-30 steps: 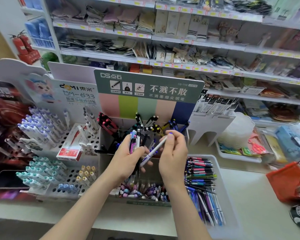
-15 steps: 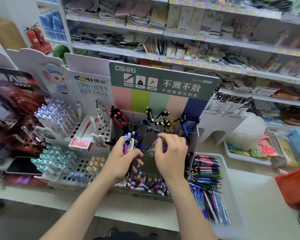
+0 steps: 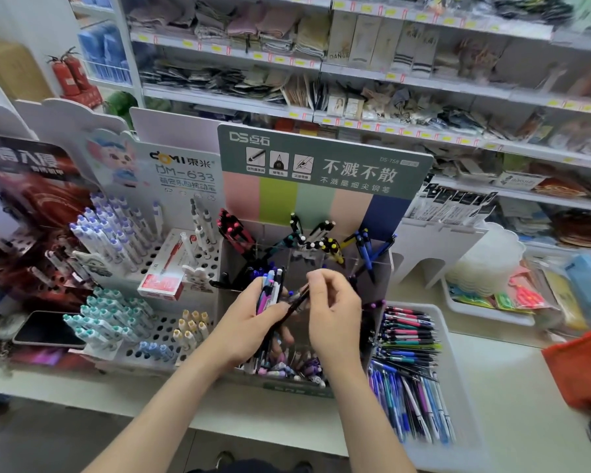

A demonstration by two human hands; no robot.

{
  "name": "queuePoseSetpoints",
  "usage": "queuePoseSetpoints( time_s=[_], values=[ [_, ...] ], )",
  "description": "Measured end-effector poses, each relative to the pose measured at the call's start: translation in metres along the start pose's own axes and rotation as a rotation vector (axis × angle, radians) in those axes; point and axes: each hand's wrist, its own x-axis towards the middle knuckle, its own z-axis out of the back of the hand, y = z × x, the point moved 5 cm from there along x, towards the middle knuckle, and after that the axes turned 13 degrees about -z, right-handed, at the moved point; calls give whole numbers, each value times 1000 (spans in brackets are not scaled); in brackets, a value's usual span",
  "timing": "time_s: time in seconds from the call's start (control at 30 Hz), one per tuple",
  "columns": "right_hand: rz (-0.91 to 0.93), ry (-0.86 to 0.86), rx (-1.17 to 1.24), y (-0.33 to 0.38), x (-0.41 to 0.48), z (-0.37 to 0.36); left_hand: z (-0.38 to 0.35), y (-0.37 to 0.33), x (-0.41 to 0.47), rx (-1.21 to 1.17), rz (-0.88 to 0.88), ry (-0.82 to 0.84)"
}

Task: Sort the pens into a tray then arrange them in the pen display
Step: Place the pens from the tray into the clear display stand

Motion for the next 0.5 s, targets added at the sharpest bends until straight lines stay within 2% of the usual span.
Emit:
queuePoseSetpoints(
  time_s=[0.1, 0.17, 0.37, 0.5],
  values=[
    [42, -238, 186, 12, -1, 18, 14, 12, 0, 163, -30, -78],
    [90, -293, 229, 19, -1, 20, 25, 19, -2, 209, -49, -170],
    [282, -119, 52, 35, 6, -30, 51, 29, -6, 44, -26, -421],
    [483, 20, -399, 27, 17, -80, 61, 36, -9, -61, 18, -462]
  ],
)
